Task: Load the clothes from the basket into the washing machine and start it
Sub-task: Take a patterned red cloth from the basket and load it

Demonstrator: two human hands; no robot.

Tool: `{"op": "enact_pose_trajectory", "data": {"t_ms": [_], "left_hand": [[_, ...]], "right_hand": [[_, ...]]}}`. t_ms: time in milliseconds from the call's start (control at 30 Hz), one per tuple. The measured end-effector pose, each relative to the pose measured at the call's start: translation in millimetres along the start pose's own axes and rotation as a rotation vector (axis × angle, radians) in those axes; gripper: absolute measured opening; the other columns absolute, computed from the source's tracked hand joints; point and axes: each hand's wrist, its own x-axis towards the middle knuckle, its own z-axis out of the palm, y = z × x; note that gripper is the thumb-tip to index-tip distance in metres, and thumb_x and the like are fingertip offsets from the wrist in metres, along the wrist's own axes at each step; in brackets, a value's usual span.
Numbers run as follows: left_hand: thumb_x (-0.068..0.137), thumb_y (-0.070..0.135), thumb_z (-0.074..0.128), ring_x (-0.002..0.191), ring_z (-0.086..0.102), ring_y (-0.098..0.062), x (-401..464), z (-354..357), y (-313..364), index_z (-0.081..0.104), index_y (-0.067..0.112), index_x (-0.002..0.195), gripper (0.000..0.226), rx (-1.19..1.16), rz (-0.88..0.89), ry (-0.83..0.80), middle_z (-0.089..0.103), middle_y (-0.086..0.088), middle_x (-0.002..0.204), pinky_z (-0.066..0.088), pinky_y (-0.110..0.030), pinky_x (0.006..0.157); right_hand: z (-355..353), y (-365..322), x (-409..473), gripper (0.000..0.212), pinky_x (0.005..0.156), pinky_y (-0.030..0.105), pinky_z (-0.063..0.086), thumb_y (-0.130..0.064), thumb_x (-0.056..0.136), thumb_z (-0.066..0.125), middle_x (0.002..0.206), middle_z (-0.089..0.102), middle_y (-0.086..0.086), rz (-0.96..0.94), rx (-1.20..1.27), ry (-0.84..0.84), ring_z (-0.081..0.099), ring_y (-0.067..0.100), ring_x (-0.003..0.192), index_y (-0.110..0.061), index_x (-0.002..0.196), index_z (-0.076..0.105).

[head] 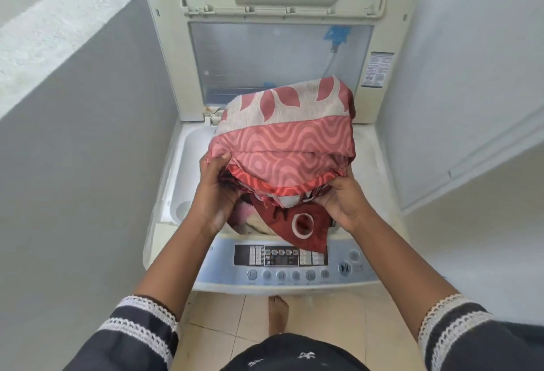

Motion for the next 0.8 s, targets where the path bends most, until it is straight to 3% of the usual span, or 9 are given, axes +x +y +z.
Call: {"op": "enact_pose_trajectory", "data": {"t_ms": [100,233,333,433,500,600,700,767,800], "left_hand": [[0.083,0.031,0.067,0.094,0.060,-0.019,25.4,1.1,0.8,0.045,0.019,0.113,0.039,0.046,-0.013,0.059,0.063,-0.002,0.099,0.053,-0.039,0.077],[0.093,0.027,0.060,0.091,0.067,-0.019,43.0,0.7,-17.1,0.057,0.019,0.107,0.016,0.052,-0.059,0.151,0.070,-0.004,0.101,0.059,-0.041,0.075],[0.097,0.028,0.056,0.103,0.068,-0.026,49.5,-7.2,-39.3,0.061,0.010,0.124,0.033,0.076,-0.177,0.231,0.069,-0.015,0.120,0.055,-0.048,0.088],[0.098,0.032,0.054,0.102,0.070,-0.030,51.9,-13.8,-63.2,0.061,0.008,0.124,0.035,0.136,-0.360,0.371,0.069,-0.018,0.119,0.057,-0.051,0.086],[0.096,0.037,0.058,0.098,0.070,-0.034,54.3,-25.5,-79.2,0.056,0.008,0.128,0.044,0.187,-0.488,0.471,0.070,-0.019,0.115,0.058,-0.053,0.080],[0.087,0.041,0.061,0.088,0.072,-0.037,60.4,-46.0,-97.9,0.050,0.010,0.133,0.056,0.246,-0.629,0.556,0.069,-0.020,0.115,0.058,-0.055,0.064],[0.077,0.039,0.066,0.093,0.070,-0.036,69.6,-59.3,-112.6,0.043,0.012,0.140,0.072,0.352,-0.676,0.612,0.067,-0.018,0.119,0.057,-0.050,0.055],[0.073,0.038,0.069,0.103,0.064,-0.038,66.5,-46.3,-109.1,0.029,0.012,0.148,0.088,0.436,-0.655,0.628,0.059,-0.020,0.130,0.058,-0.050,0.060],[0.079,0.035,0.068,0.107,0.062,-0.038,65.1,-42.5,-109.1,0.026,0.010,0.148,0.085,0.479,-0.621,0.624,0.055,-0.020,0.132,0.059,-0.049,0.069]], "right_hand": [[-3.0,0.0,34.7,0.059,0.085,0.056,0.055,0.013,0.082,0.051,0.116,0.068,0.013,0.057,0.010,0.014,0.065,0.033,0.104,-0.018,0.132,0.053],[-18.9,13.8,72.0,0.051,0.079,0.056,0.056,0.008,0.086,0.048,0.106,0.074,0.006,0.200,-0.007,0.058,0.069,0.029,0.095,-0.015,0.131,0.056],[-36.5,34.2,89.3,0.060,0.074,0.057,0.057,0.001,0.085,0.053,0.125,0.067,0.013,0.367,-0.061,0.148,0.069,0.032,0.103,-0.019,0.142,0.049],[-53.5,55.1,102.1,0.071,0.075,0.065,0.054,-0.006,0.076,0.062,0.127,0.064,0.016,0.523,-0.191,0.192,0.066,0.040,0.108,-0.026,0.142,0.044],[-53.6,60.1,101.0,0.058,0.071,0.068,0.053,-0.005,0.084,0.057,0.124,0.059,0.014,0.588,-0.262,0.242,0.062,0.044,0.108,-0.030,0.134,0.039],[-57.2,69.7,97.3,0.053,0.065,0.061,0.057,-0.006,0.095,0.053,0.137,0.047,0.014,0.717,-0.455,0.207,0.057,0.047,0.113,-0.029,0.136,0.030],[-56.1,78.2,97.1,0.057,0.078,0.052,0.059,-0.006,0.095,0.060,0.153,0.035,0.015,0.844,-0.683,0.107,0.049,0.041,0.127,-0.011,0.145,0.032],[-51.5,81.9,97.6,0.056,0.081,0.041,0.059,-0.008,0.091,0.067,0.152,0.037,0.014,0.824,-0.915,0.053,0.046,0.034,0.132,-0.003,0.141,0.042],[-48.7,83.1,97.4,0.055,0.081,0.038,0.059,-0.010,0.089,0.070,0.148,0.042,0.013,0.788,-1.014,0.031,0.047,0.031,0.130,-0.002,0.138,0.047]]}}
